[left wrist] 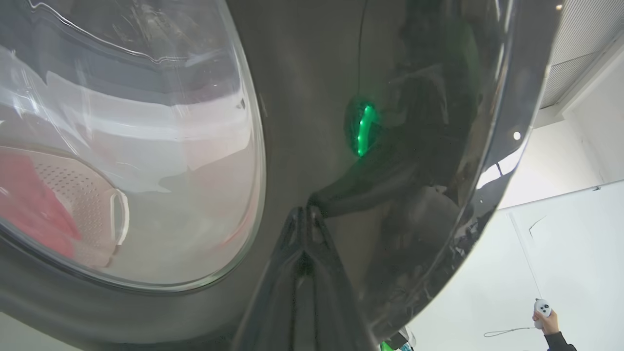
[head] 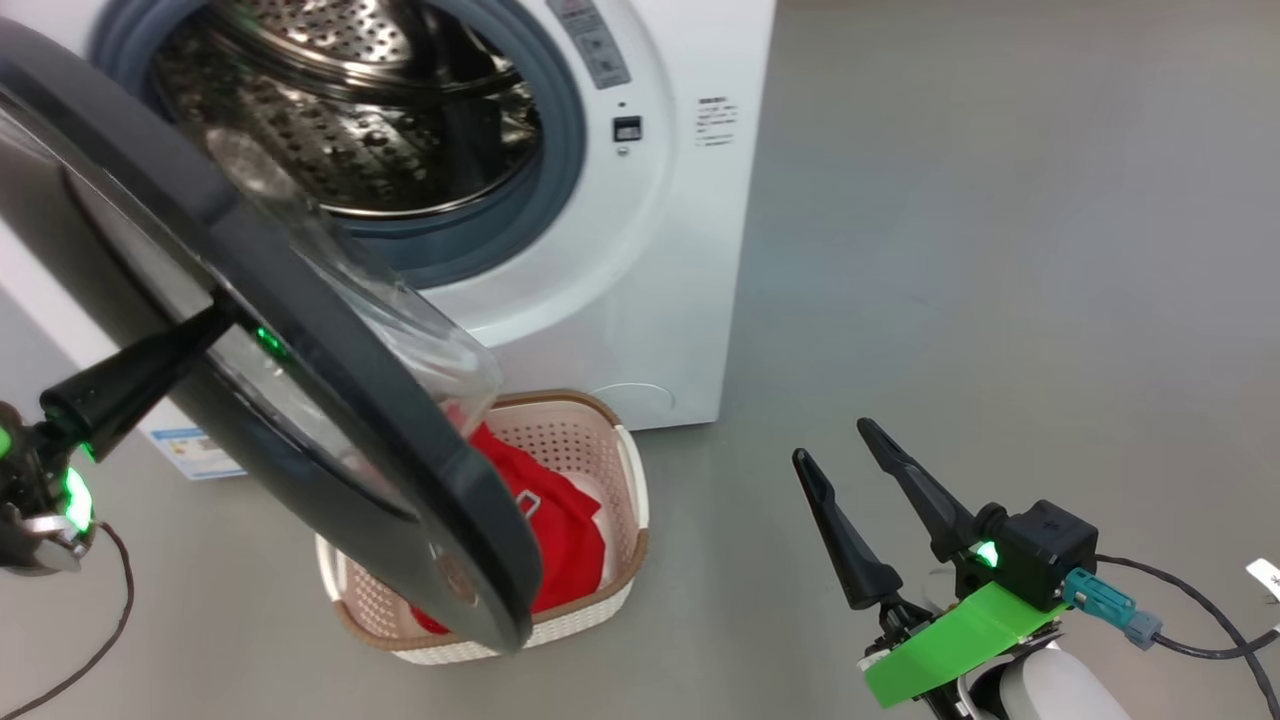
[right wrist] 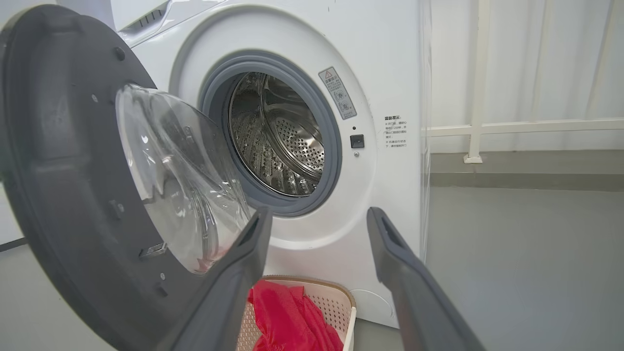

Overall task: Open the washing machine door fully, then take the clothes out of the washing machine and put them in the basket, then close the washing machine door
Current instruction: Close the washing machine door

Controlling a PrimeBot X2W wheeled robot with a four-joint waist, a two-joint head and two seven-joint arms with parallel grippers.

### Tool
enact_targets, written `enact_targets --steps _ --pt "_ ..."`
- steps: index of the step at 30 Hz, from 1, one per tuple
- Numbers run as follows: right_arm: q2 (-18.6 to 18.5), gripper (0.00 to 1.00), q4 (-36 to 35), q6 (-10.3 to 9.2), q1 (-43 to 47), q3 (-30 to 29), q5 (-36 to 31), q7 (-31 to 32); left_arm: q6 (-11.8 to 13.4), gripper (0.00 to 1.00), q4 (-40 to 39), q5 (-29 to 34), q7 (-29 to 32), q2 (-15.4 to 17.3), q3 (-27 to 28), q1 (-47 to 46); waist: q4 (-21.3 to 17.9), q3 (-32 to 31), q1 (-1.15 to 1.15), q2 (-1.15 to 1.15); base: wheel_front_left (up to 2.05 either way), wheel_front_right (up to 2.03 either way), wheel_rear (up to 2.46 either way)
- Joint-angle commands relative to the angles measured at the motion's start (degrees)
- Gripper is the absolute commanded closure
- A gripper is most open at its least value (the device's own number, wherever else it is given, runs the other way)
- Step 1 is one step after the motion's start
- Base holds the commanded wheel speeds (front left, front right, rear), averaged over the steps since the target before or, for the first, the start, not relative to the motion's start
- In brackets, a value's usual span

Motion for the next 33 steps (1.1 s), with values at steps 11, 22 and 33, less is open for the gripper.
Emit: enact_targets --steps 11,22,33 --pt "0.8 0.0 -2.6 0.09 0.0 0.3 -1.2 -0.3 -2.1 1.0 -0.4 2.9 -3.3 1.4 3.1 -5.8 -5.5 2.2 0.0 0.0 0.0 0.0 0.0" --pt "1.4 0.0 -3.1 0.09 -0.3 -0.3 -1.8 -0.3 -3.2 1.0 2.2 5.4 -6.4 0.8 3.5 -8.7 -8.6 3.5 0.0 0.0 0.0 0.0 0.0" --pt "1.8 0.0 -3.4 0.09 0.0 -0.1 -1.9 -0.3 -3.7 1.0 5.5 7.8 -9.5 1.2 4.5 -11.2 -12.2 4.0 0.0 0.0 0.0 0.0 0.0"
